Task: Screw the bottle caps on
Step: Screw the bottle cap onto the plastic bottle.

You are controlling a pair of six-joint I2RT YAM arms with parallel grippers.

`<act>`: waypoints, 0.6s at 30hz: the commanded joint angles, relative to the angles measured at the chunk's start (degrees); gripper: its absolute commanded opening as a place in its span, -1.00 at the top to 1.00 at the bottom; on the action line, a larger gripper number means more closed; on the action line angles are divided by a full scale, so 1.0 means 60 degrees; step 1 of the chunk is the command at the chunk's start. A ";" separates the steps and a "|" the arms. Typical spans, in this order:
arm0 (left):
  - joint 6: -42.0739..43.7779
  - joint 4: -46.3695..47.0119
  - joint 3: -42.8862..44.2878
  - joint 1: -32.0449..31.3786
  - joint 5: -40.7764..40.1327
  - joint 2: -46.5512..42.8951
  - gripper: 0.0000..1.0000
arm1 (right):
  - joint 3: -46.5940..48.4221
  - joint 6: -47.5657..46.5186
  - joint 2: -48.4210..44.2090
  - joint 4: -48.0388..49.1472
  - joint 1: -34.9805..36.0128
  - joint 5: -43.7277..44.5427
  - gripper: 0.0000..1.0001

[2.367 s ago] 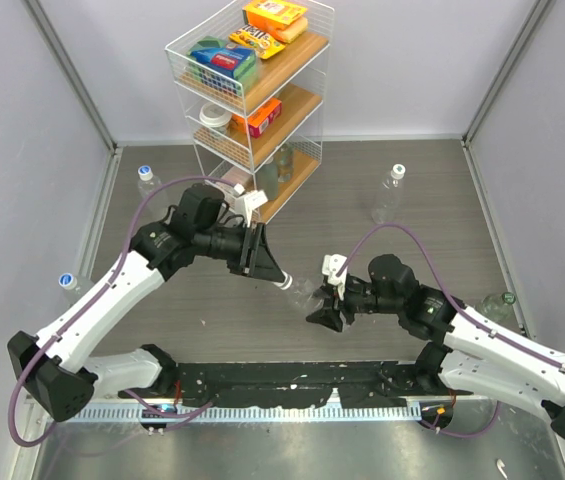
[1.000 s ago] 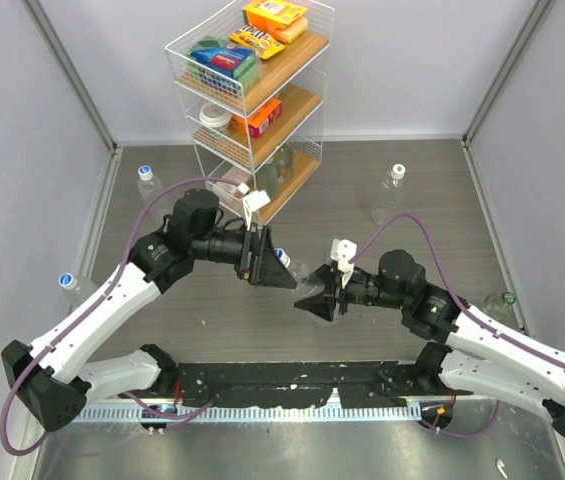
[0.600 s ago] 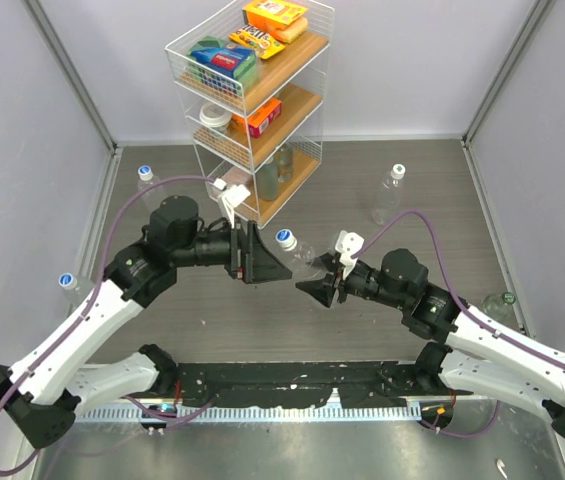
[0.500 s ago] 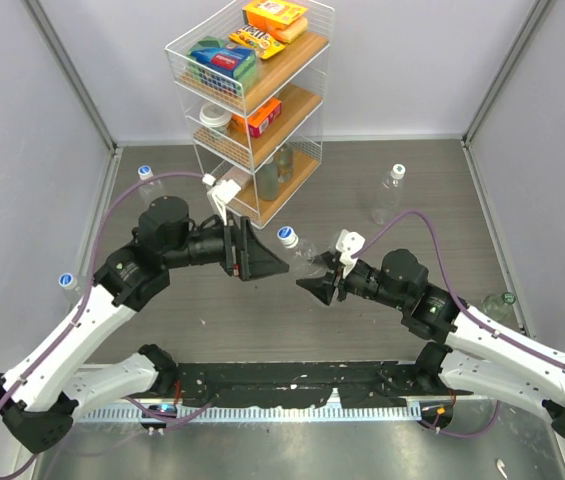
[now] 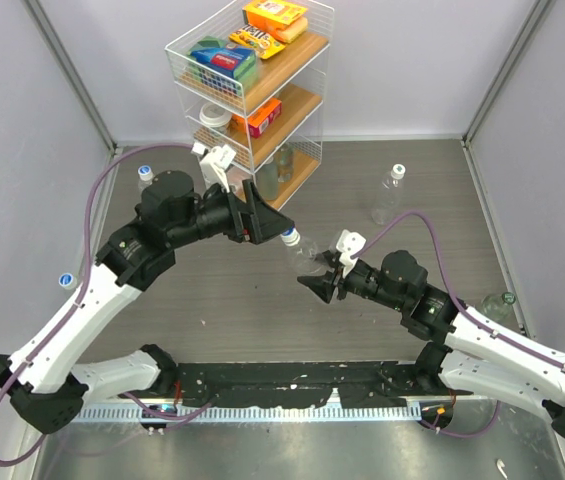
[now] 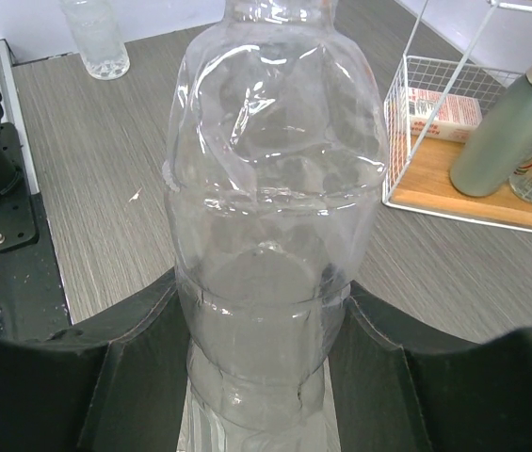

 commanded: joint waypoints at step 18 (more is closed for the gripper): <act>-0.0586 0.2019 -0.0393 -0.0754 0.0846 0.0110 -0.68 | 0.0002 -0.0231 -0.0082 0.0433 -0.0004 -0.0175 0.98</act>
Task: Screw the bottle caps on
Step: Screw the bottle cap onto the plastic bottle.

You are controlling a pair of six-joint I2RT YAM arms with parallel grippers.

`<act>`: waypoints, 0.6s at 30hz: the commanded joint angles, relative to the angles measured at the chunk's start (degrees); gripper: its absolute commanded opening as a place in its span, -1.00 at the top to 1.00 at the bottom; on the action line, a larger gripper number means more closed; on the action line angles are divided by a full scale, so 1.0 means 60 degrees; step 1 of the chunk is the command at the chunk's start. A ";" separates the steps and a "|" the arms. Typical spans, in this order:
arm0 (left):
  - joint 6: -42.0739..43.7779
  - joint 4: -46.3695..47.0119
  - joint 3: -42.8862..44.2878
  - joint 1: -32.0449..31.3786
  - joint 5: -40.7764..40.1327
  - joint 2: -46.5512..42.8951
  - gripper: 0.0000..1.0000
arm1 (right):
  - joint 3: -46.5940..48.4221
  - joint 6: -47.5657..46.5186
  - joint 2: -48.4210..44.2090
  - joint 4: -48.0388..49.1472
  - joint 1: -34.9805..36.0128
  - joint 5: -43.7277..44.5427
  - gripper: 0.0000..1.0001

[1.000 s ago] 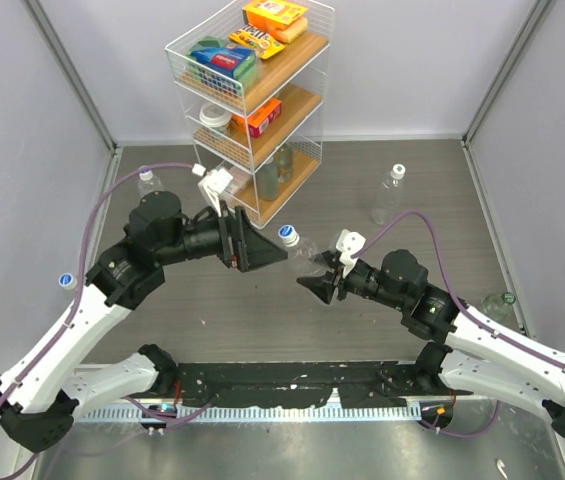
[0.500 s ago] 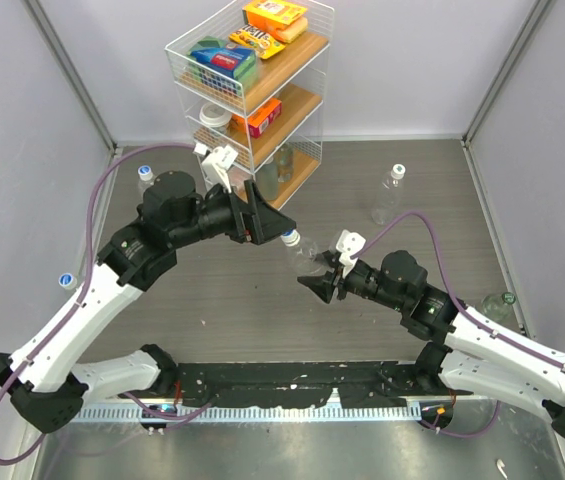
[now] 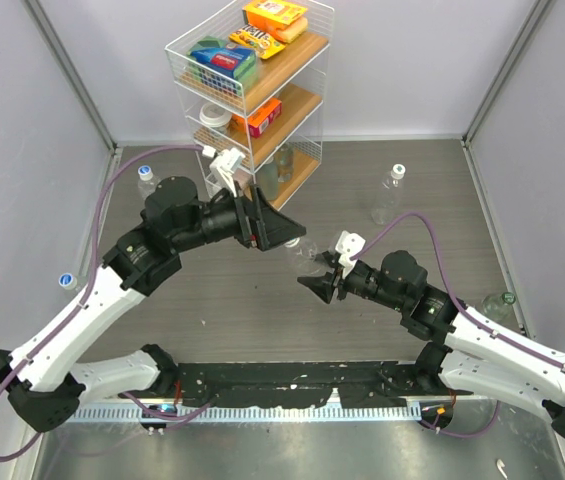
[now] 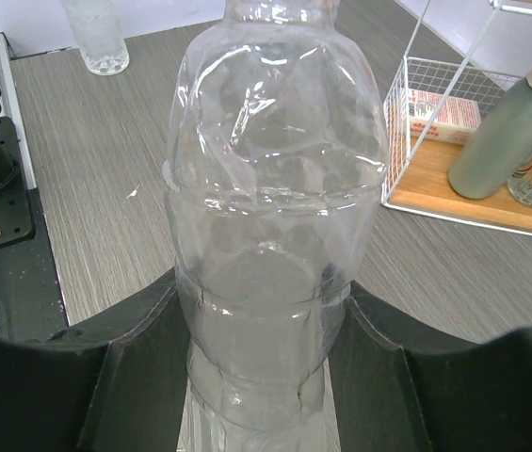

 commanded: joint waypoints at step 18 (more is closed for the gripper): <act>-0.0351 0.0984 -0.1270 -0.0479 -0.0334 -0.0753 -0.69 | -0.0013 0.0236 -0.0255 0.0670 0.0011 0.0194 0.98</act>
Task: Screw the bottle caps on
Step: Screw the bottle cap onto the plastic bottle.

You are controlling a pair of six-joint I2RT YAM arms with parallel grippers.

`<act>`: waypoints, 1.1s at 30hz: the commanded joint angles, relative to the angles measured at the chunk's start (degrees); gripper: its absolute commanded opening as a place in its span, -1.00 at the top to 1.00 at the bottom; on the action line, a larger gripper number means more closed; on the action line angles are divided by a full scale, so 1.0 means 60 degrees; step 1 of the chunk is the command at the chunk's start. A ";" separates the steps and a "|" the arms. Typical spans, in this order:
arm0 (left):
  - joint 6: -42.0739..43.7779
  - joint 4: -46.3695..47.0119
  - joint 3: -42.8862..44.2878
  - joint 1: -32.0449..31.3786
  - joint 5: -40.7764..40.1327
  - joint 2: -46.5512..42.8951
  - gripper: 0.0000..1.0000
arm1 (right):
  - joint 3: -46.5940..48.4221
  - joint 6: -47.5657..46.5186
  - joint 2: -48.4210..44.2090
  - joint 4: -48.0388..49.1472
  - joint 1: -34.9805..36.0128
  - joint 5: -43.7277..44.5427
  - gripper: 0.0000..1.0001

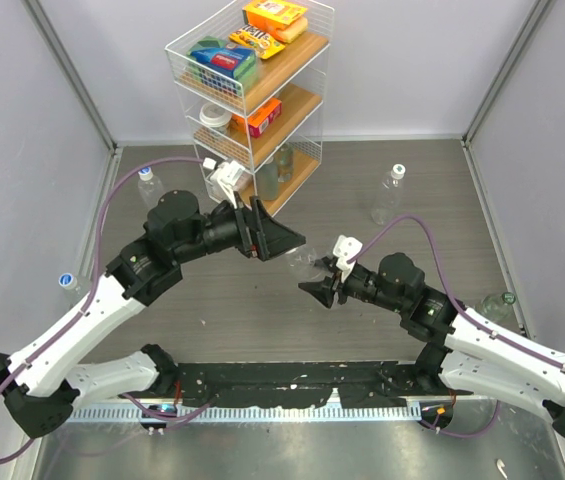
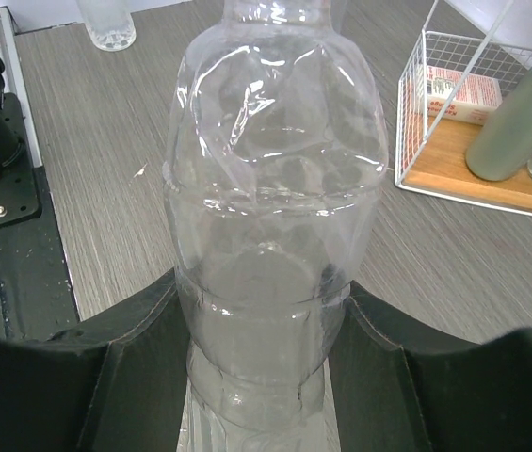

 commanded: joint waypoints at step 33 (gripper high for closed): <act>0.0827 -0.2742 0.1448 -0.0093 -0.2843 -0.0365 -0.79 | 0.0173 -0.0326 -0.0032 0.0410 -0.0007 -0.0390 0.99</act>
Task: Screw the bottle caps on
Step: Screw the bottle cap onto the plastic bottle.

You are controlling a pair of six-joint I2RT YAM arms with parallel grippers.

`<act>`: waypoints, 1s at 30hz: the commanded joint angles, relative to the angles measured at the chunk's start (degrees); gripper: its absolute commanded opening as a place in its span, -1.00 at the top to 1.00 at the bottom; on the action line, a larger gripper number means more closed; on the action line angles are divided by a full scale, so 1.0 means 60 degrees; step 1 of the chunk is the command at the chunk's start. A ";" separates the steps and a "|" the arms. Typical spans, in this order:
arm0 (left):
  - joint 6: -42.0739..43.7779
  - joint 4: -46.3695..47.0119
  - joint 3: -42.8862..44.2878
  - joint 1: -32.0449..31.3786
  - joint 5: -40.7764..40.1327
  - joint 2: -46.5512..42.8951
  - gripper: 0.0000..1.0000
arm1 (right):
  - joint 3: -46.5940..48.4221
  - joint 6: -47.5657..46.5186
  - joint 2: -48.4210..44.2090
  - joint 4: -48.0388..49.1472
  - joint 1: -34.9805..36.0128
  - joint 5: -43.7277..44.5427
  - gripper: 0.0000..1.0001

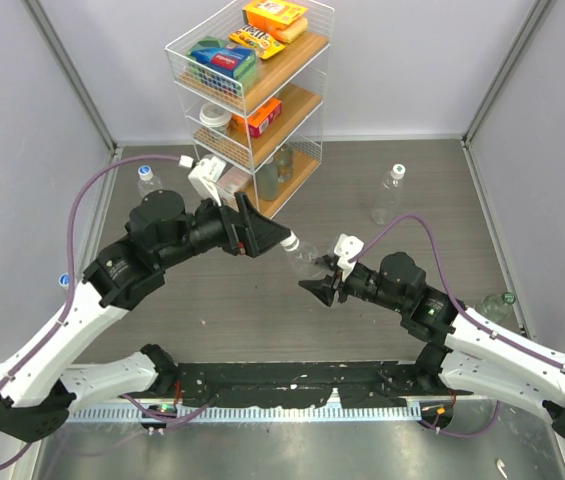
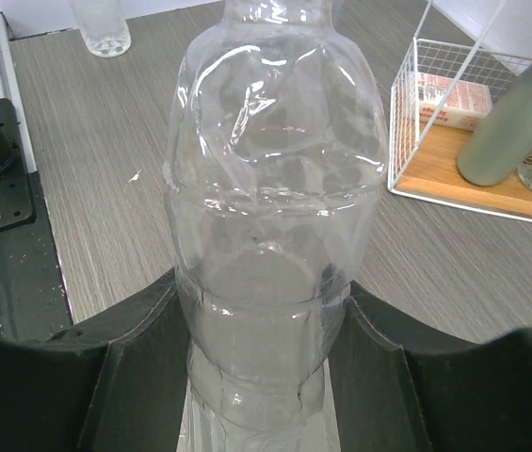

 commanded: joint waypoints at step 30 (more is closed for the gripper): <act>-0.0544 -0.1647 0.0823 -0.0020 -0.0028 0.1347 -0.26 | 0.0177 -0.0411 0.0082 0.0336 0.0011 -0.0347 0.98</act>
